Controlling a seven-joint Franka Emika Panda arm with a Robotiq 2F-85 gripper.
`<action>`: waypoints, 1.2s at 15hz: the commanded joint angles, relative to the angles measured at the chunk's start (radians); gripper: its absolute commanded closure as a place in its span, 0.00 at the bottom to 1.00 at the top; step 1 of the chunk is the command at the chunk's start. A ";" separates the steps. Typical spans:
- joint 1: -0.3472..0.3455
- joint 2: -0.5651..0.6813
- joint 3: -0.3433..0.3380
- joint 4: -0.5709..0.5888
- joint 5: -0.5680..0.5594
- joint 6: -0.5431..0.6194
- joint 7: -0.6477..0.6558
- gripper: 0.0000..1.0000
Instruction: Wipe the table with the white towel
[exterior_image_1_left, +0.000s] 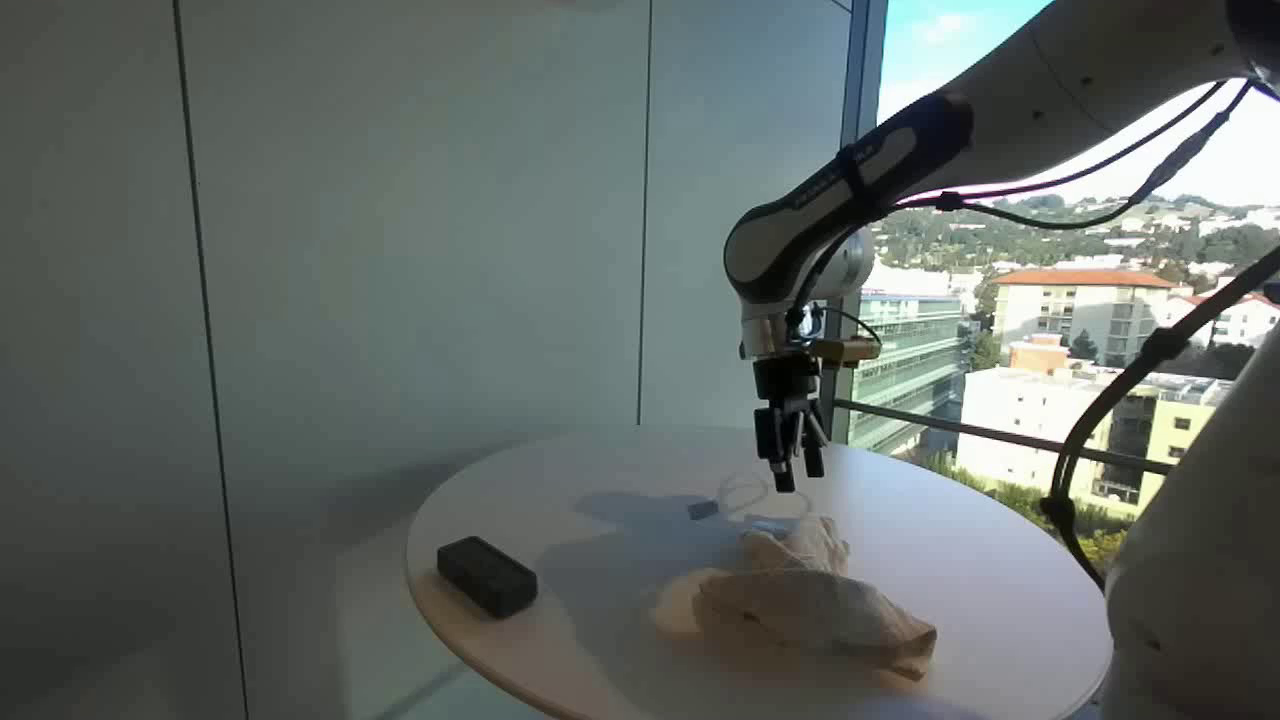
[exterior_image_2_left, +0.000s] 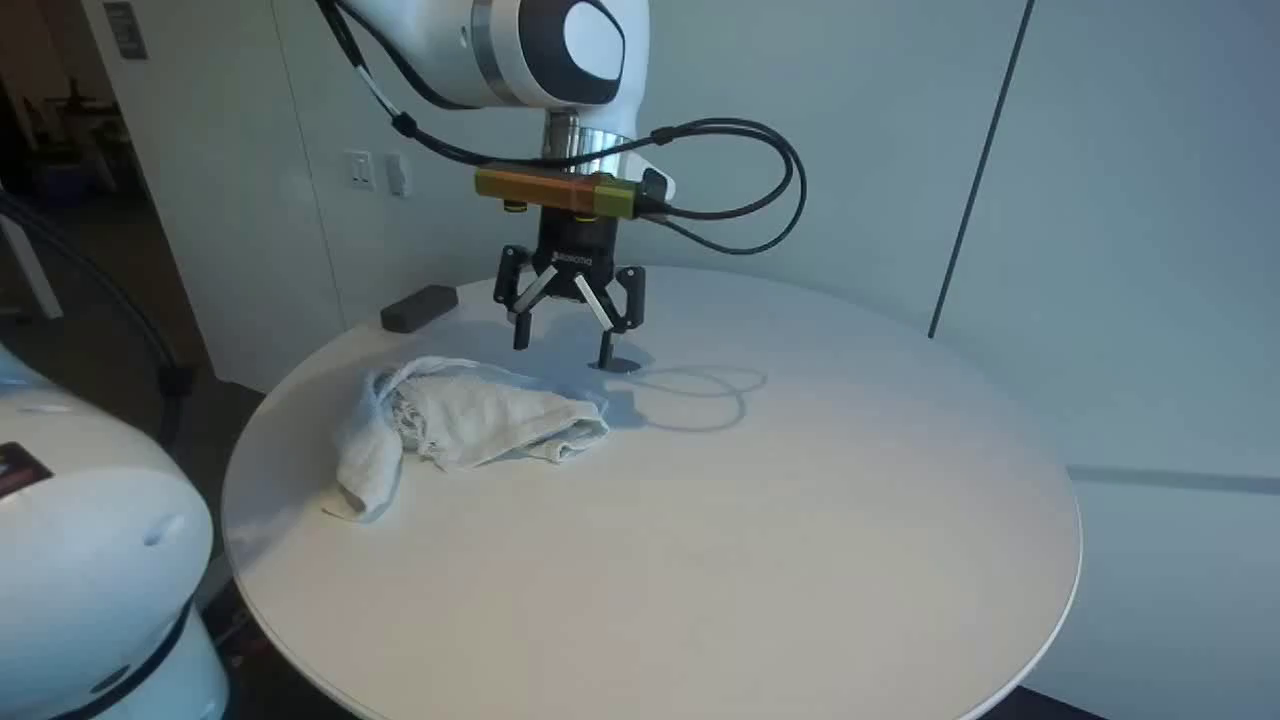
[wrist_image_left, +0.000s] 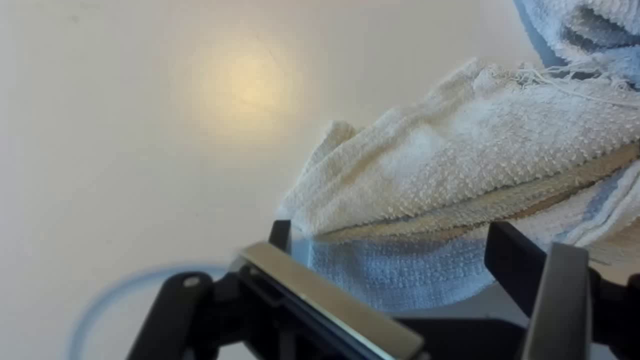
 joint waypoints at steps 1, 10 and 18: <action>-0.008 0.001 0.008 0.003 0.002 0.000 -0.002 0.00; -0.004 -0.041 0.023 0.021 -0.038 -0.022 -0.011 0.00; 0.095 0.015 0.047 -0.030 0.184 -0.003 -0.132 0.00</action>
